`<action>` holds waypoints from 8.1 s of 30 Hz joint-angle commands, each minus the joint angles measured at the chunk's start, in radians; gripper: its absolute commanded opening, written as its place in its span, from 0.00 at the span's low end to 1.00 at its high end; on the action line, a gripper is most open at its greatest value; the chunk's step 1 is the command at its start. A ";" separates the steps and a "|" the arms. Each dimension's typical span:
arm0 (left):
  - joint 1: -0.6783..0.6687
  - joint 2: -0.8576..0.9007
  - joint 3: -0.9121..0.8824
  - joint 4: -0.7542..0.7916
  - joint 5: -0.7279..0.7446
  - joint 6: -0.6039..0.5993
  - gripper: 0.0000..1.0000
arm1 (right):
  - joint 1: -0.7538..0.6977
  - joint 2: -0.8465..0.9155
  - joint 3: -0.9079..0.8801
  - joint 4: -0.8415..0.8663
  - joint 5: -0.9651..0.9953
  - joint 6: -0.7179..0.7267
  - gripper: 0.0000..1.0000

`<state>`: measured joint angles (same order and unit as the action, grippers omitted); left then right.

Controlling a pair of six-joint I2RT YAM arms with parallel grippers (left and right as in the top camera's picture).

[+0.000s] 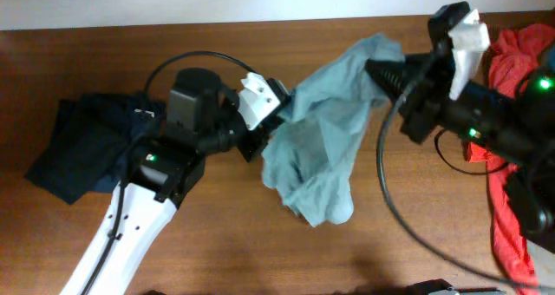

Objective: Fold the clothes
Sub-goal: 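Bring the lifted shirt to the left gripper and grasp it there, then release the shirt from the right gripper, holding it with the left, then grasp the hanging shirt's other corner with the right gripper, then stretch the shirt between both grippers and lay it flat on the table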

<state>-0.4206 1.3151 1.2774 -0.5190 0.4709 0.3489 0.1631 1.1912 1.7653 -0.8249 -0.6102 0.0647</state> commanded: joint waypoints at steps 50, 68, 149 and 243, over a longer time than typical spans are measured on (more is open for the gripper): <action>0.036 0.106 0.137 -0.137 0.232 -0.014 0.75 | 0.007 0.008 0.008 0.051 -0.150 -0.157 0.04; 0.037 0.114 0.140 -0.134 0.235 0.053 0.00 | 0.006 0.005 0.008 0.074 -0.220 -0.154 0.05; 0.040 -0.020 0.628 -0.093 -0.680 -0.086 0.00 | 0.201 0.494 0.005 -0.375 -0.037 -0.480 0.54; 0.040 -0.020 0.840 0.025 -0.738 0.028 0.01 | 0.339 0.613 0.007 -0.102 -0.496 -0.377 0.04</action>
<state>-0.3855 1.3109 2.0918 -0.4973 -0.2218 0.3569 0.5430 1.8542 1.7653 -0.9291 -1.2739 -0.4202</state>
